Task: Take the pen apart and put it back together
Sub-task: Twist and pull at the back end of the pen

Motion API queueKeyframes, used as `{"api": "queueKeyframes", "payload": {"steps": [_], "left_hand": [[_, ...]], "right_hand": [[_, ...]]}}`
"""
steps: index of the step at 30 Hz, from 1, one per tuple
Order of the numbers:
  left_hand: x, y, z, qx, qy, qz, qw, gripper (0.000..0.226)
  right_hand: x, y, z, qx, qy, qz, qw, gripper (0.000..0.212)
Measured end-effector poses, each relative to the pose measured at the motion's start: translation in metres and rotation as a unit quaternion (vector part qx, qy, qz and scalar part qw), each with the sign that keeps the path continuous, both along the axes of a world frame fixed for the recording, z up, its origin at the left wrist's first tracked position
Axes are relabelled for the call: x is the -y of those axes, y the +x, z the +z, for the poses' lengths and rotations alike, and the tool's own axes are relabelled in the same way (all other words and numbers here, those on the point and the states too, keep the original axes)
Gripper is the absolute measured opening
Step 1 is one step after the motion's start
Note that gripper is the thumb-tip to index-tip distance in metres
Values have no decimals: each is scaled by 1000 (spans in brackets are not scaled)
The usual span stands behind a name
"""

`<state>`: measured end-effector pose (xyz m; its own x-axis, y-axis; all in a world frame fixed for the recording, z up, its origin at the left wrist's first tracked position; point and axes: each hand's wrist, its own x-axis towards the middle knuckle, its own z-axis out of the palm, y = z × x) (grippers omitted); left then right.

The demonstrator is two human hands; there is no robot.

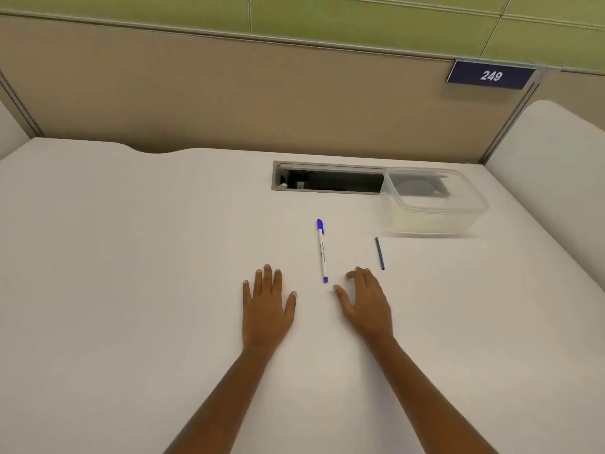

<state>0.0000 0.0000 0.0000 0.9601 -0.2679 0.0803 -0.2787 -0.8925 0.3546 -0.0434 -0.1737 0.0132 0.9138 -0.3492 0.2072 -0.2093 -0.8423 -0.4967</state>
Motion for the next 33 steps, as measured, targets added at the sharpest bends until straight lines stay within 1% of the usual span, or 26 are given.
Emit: {"api": "queueKeyframes", "payload": {"steps": [3,6,10,13,15,16,17,18,19,21,24,26,27,28,29,30,33], "left_hand": [[-1,1,-1,11,15,5,1000,56],[0,0,-2,27,-14,0,1000,54],[-1,1,-2,29,-18,-2,999,53],[-2,0,-3,26,-20,-4,999,51],[-2,0,-1,29,-46,-8,998,47],[-1,0,0,26,-86,-8,996,45],[0,0,3,16,-146,1,989,41],[2,-2,7,-3,-225,19,974,37],[5,-3,11,-27,-313,44,948,33],[11,-4,20,-82,-459,89,880,28],[22,-1,28,-202,-602,97,767,30],[26,2,29,-274,-681,78,674,31],[26,3,28,-298,-711,72,633,30],[25,3,26,-310,-731,67,604,26],[24,3,24,-313,-742,64,590,23],[23,3,22,-311,-747,61,585,21],[20,2,16,-299,-752,56,585,18]], "right_hand": [[-16,12,2,40,9,-21,999,37],[-27,22,4,23,10,-31,999,37],[-26,27,5,40,37,-47,997,21],[-26,26,5,52,97,-68,992,13],[-25,26,5,59,135,-83,986,12],[-24,26,6,64,155,-86,982,14],[-24,26,7,70,184,-88,976,15],[-24,25,9,75,218,-90,969,16],[-24,24,11,82,248,-87,961,16],[-25,19,15,96,289,-72,950,16],[-25,8,17,103,313,-19,944,14],[-23,2,18,91,310,19,946,12],[-22,0,18,84,300,36,949,11],[-20,-2,18,77,288,51,953,9],[-19,-4,18,71,274,62,957,9],[-17,-5,17,64,263,70,960,10],[-15,-9,17,59,256,73,962,12]]}}
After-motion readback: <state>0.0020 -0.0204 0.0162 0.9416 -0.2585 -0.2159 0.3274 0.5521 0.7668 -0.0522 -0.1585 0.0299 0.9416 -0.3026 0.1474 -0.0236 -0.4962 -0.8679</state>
